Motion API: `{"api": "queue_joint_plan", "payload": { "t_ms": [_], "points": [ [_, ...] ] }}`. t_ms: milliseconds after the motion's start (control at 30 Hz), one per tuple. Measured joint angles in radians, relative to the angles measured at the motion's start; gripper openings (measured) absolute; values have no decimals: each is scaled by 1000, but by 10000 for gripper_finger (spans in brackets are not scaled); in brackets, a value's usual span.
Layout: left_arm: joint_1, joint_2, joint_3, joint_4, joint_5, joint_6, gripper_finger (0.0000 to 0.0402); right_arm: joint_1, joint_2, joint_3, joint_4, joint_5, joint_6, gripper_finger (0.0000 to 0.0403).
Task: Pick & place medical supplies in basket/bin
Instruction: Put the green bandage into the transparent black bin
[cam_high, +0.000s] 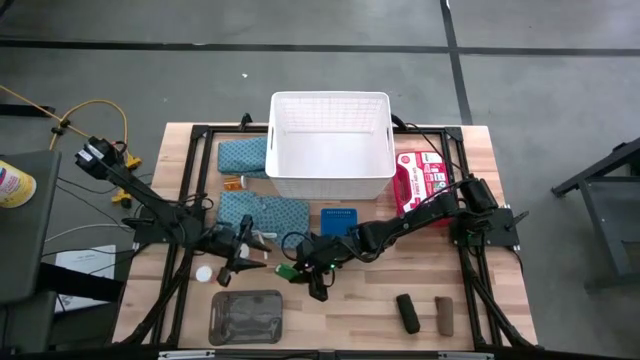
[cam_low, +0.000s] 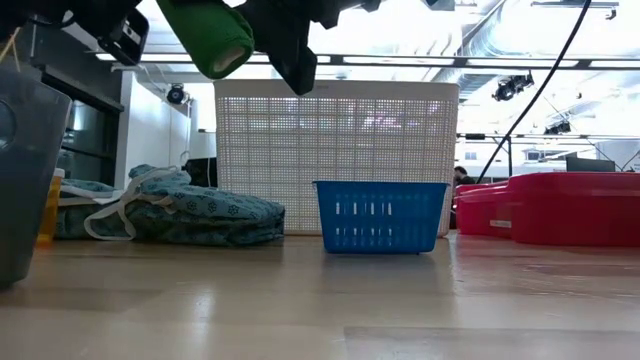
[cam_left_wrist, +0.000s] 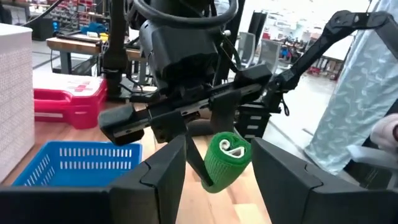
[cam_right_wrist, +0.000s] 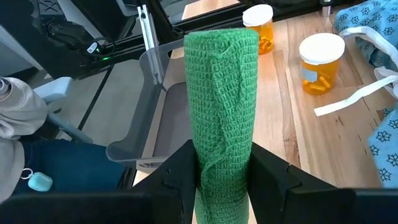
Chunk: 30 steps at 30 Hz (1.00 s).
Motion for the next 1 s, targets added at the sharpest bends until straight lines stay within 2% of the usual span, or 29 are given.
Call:
{"api": "queue_joint_plan", "payload": {
  "t_ms": [333, 767, 1000],
  "points": [
    [0, 0, 0, 4, -14, -5, 175, 0, 0, 1, 70, 104, -35, 107],
    [2, 0, 1, 25, -14, 29, 175, -2, 0, 1, 164, 180, -85, 107],
    [36, 0, 2, 30, -14, 31, 175, -3, 0, 1, 213, 218, -127, 107]
  ]
}}
